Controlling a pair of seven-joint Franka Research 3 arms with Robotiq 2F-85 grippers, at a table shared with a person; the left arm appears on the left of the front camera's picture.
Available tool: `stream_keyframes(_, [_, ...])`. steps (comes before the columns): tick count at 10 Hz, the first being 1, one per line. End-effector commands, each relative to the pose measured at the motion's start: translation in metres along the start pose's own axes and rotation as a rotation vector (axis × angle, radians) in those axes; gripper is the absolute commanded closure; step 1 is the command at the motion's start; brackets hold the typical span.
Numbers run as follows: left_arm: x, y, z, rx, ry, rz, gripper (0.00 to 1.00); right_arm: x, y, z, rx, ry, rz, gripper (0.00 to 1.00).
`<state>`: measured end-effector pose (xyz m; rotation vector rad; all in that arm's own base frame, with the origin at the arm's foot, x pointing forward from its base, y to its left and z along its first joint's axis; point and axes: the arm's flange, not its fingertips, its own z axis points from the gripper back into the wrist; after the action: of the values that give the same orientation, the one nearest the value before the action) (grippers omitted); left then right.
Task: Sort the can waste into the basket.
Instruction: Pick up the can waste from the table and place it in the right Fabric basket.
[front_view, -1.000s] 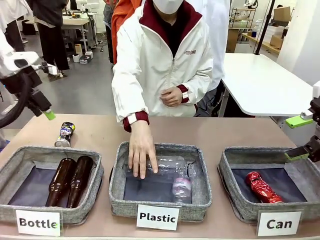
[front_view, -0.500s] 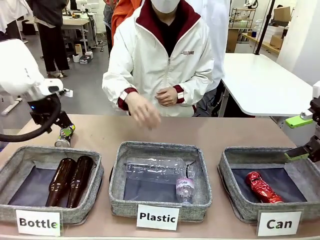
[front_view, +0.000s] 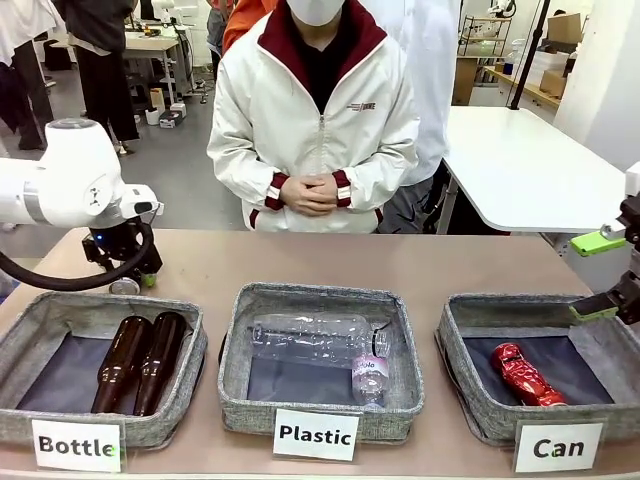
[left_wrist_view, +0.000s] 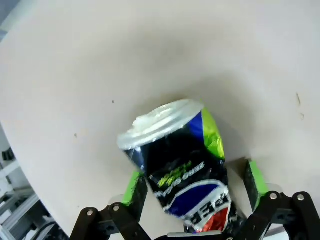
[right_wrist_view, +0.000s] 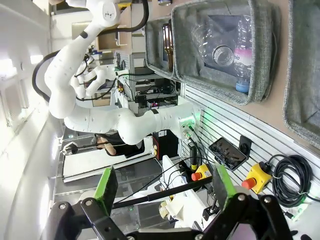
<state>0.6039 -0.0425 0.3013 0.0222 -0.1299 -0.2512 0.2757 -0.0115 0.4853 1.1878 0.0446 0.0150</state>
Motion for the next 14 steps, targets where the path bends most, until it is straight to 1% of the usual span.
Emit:
stream_keyframes(1, [0.005, -0.002, 0.001, 0.006, -0.004, 0.029, 0.0, -0.001, -0.001, 0.001, -0.007, 0.007, 0.02, 0.0])
stream_keyframes(2, [0.006, -0.001, 0.002, -0.008, 0.0, 0.042, 0.0, -0.001, -0.001, 0.001, -0.007, 0.007, 0.02, 0.0])
stream_keyframes(3, [0.004, 0.0, 0.002, 0.0, -0.001, 0.045, 0.35, -0.001, -0.001, 0.001, -0.007, 0.007, 0.02, 0.0])
stream_keyframes(4, [0.003, 0.0, 0.002, -0.028, 0.019, 0.043, 0.58, -0.001, -0.001, 0.001, -0.007, 0.007, 0.02, 0.0])
stream_keyframes(5, [0.003, 0.0, 0.004, -0.038, 0.015, 0.037, 0.92, -0.001, -0.001, 0.001, -0.007, 0.007, 0.02, 0.0])
stream_keyframes(6, [0.003, 0.001, 0.005, -0.038, 0.01, 0.041, 1.0, -0.001, -0.001, 0.001, -0.007, 0.007, 0.02, 0.0])
stream_keyframes(8, [0.002, 0.001, 0.006, -0.055, 0.019, 0.033, 1.0, -0.001, -0.001, 0.001, -0.007, 0.007, 0.02, 0.0])
stream_keyframes(9, [0.002, 0.003, 0.01, -0.06, 0.019, 0.031, 0.93, -0.001, -0.001, 0.001, -0.007, 0.007, 0.02, 0.0])
stream_keyframes(10, [0.002, 0.007, 0.02, -0.067, -0.003, 0.028, 1.0, -0.001, -0.001, 0.001, -0.007, 0.007, 0.02, 0.0])
stream_keyframes(11, [0.001, 0.009, 0.028, -0.095, -0.02, 0.005, 1.0, -0.001, -0.001, 0.001, -0.007, 0.007, 0.02, 0.0])
stream_keyframes(12, [0.0, 0.015, 0.049, -0.119, -0.067, -0.012, 1.0, -0.001, -0.001, 0.001, -0.007, 0.007, 0.02, 0.0])
stream_keyframes(14, [-0.011, 0.031, 0.111, -0.109, -0.218, -0.036, 1.0, -0.001, -0.001, 0.001, -0.007, 0.007, 0.02, 0.0])
